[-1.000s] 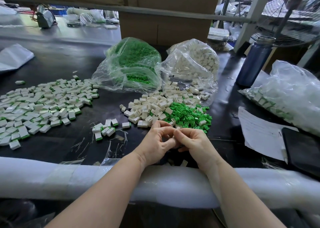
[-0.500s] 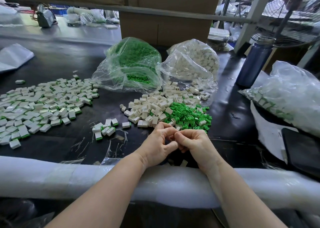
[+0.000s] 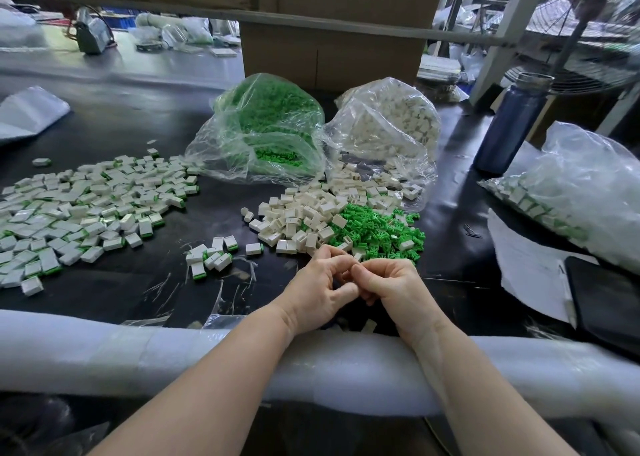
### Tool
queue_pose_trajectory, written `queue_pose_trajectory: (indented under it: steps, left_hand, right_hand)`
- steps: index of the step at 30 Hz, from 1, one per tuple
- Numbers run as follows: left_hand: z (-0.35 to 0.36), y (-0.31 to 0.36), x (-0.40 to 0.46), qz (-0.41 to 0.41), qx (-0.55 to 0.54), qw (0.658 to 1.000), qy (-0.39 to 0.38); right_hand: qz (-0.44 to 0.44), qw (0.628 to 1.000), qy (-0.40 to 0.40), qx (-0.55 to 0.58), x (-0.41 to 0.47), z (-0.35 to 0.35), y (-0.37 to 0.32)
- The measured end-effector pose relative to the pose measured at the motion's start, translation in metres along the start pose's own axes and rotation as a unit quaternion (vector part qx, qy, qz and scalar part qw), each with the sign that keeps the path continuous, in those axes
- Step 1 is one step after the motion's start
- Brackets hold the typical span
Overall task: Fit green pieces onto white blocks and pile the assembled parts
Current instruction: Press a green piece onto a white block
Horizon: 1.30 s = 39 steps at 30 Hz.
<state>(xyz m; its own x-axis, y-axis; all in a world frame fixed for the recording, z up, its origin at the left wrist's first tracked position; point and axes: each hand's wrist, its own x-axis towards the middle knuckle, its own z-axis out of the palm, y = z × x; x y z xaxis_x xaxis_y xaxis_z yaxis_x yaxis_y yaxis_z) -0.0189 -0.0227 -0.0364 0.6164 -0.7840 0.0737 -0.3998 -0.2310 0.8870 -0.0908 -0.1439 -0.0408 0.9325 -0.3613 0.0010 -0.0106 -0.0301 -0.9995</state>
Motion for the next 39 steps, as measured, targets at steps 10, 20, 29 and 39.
queue_pose_trajectory:
  steps: [10,20,29,39]
  left_hand:
    - [-0.001,0.000,0.000,0.009,-0.004,1.000,0.004]
    - [-0.002,-0.007,0.004,-0.005,-0.012,0.995,0.094]
    - [0.000,-0.007,0.004,0.008,0.011,0.997,0.081]
    - [-0.005,-0.012,0.003,-0.044,0.061,0.942,0.327]
  right_hand:
    - [-0.010,1.000,-0.009,0.001,-0.001,0.000,0.000]
    - [-0.036,0.998,0.060,-0.006,-0.001,0.001,0.001]
    - [-0.043,0.994,0.071,-0.077,0.000,0.003,0.000]
    - [-0.054,0.981,0.147,-0.111,-0.003,0.001,-0.004]
